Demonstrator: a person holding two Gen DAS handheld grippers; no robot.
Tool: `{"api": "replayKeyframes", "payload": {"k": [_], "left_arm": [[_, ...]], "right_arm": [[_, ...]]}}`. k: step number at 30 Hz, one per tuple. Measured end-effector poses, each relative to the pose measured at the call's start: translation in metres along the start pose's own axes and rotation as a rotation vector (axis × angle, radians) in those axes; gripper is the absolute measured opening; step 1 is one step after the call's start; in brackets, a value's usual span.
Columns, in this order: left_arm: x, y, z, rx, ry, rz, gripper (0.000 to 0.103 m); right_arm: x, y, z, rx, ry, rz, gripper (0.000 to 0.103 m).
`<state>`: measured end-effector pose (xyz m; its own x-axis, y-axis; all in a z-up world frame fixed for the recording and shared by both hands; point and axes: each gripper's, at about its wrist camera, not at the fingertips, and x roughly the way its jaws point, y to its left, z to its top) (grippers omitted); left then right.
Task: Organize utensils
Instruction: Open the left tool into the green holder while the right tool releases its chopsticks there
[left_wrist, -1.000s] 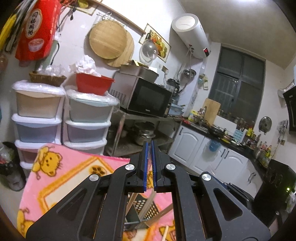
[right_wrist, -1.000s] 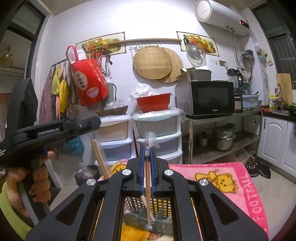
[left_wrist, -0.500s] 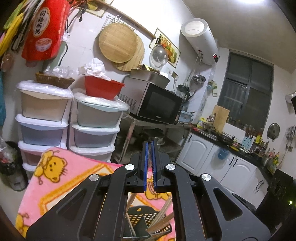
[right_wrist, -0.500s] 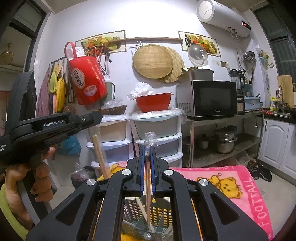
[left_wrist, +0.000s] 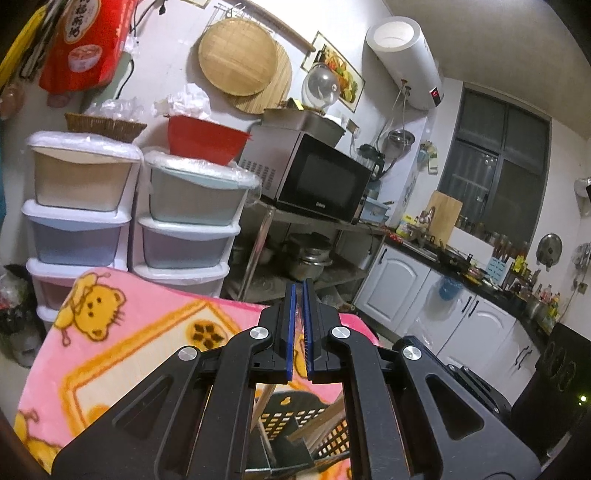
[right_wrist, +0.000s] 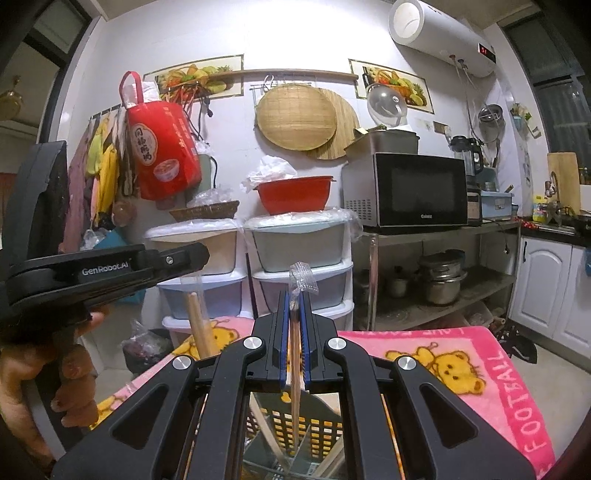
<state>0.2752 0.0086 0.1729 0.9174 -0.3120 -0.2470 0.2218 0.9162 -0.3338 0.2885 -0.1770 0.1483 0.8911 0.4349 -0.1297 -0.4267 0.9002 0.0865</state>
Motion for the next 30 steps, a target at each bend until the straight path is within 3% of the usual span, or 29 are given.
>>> {"api": "replayKeyframes", "payload": {"k": [15,19,23,25,30], "left_arm": [[0.018,0.009,-0.032,-0.006,0.088,0.027,0.002],[0.017,0.013,-0.036,-0.016,0.101,0.033,0.002],[0.013,0.015,-0.039,-0.024,0.113,0.033,0.003],[0.011,0.015,-0.040,-0.026,0.116,0.037,0.015],[0.005,0.018,-0.043,-0.041,0.125,0.035,0.026]], "right_arm": [[0.008,-0.020,-0.027,0.092,0.087,-0.002,0.007],[0.006,-0.025,-0.033,0.123,0.122,-0.004,0.021],[0.003,-0.028,-0.040,0.143,0.157,-0.011,0.025],[0.002,-0.029,-0.043,0.151,0.172,-0.014,0.027],[-0.004,-0.031,-0.047,0.168,0.209,-0.020,0.031]]}}
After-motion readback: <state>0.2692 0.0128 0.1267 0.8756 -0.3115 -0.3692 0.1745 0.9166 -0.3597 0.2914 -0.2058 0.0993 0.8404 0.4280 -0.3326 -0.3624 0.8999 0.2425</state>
